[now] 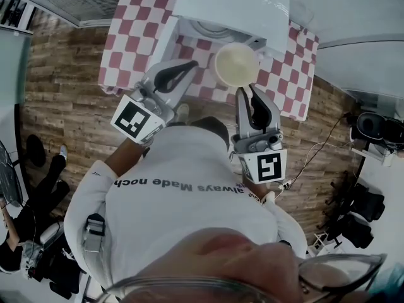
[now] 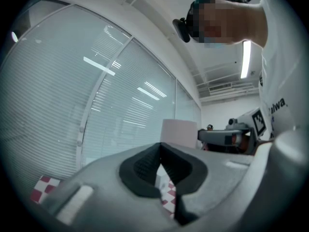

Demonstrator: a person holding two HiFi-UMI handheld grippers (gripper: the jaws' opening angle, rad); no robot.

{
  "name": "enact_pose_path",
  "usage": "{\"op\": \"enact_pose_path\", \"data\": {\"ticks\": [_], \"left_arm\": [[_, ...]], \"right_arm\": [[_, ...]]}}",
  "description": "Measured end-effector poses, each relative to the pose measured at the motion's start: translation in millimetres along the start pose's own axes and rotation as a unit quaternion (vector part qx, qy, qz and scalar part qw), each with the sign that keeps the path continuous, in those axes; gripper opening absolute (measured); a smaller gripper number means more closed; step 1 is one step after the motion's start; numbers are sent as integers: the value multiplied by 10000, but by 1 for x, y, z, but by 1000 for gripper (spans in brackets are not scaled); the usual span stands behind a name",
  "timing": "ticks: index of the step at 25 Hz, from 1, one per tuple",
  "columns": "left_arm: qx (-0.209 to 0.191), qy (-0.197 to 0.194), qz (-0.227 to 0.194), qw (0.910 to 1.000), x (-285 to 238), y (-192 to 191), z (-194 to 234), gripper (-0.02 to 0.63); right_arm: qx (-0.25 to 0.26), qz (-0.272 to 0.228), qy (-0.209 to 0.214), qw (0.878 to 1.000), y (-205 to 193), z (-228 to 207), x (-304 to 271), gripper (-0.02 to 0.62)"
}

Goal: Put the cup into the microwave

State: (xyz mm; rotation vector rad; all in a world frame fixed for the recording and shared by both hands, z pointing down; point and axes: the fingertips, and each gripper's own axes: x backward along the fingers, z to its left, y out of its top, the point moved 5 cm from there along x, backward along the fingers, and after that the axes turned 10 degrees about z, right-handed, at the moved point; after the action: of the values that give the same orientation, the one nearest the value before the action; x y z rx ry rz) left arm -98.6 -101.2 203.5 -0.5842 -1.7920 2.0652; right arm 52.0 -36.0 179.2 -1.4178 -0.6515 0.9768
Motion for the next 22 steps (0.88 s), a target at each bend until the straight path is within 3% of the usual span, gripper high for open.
{"op": "enact_pose_path", "data": {"ticks": [22], "left_arm": [[39, 171, 46, 9998, -55, -4, 4, 3]], "right_arm": [[-66, 36, -19, 10000, -16, -57, -2, 38]]}}
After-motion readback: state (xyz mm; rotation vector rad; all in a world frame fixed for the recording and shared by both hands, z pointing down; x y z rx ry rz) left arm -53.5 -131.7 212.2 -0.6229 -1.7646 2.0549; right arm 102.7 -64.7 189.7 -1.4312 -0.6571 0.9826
